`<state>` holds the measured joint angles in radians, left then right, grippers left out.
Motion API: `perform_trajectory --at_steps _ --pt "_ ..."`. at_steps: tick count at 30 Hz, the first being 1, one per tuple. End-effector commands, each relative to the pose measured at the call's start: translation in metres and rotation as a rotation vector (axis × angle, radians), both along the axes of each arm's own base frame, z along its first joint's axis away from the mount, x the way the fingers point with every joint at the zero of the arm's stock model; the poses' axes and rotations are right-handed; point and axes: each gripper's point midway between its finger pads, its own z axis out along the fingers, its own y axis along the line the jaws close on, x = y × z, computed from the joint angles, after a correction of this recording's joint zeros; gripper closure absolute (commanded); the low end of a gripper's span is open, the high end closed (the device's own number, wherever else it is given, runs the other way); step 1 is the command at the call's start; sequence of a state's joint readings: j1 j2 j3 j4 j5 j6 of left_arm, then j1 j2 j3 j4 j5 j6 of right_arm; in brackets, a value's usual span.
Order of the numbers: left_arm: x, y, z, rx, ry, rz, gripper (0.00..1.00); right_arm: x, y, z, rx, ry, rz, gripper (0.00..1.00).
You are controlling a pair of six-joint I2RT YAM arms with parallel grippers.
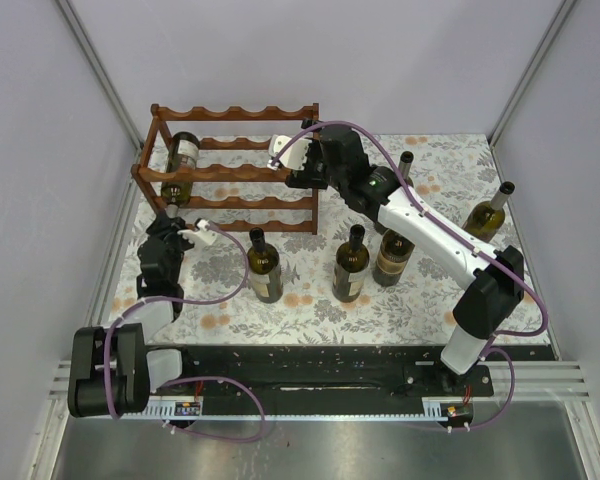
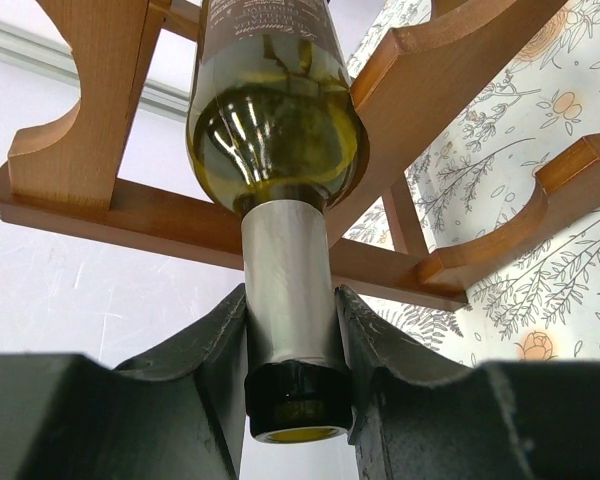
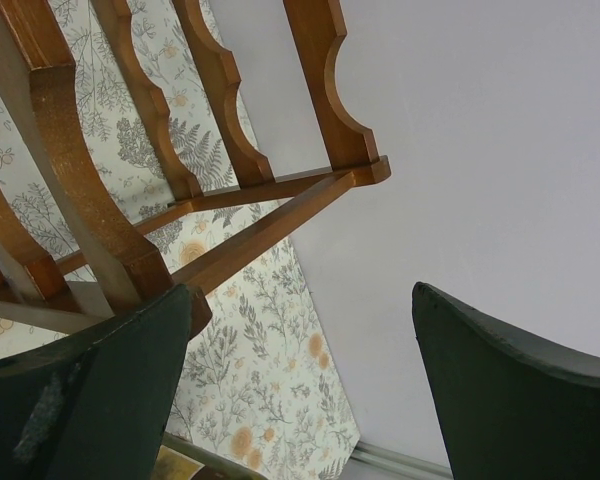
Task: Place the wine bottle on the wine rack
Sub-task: Place the wine bottle in the wine rack.
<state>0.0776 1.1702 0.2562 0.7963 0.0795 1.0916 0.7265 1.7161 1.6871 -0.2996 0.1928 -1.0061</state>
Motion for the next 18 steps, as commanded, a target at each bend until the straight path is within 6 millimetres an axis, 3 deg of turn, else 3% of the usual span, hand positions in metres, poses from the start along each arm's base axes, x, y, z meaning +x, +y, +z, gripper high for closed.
perform_trajectory --at_steps 1,18 --pt "-0.044 -0.045 -0.121 -0.062 0.431 -0.192 1.00 0.006 -0.001 0.011 0.021 -0.039 -0.011 0.01" --pt "-0.025 -0.053 -0.108 -0.049 0.394 -0.258 1.00 0.004 -0.002 0.014 0.018 -0.051 -0.008 0.00"
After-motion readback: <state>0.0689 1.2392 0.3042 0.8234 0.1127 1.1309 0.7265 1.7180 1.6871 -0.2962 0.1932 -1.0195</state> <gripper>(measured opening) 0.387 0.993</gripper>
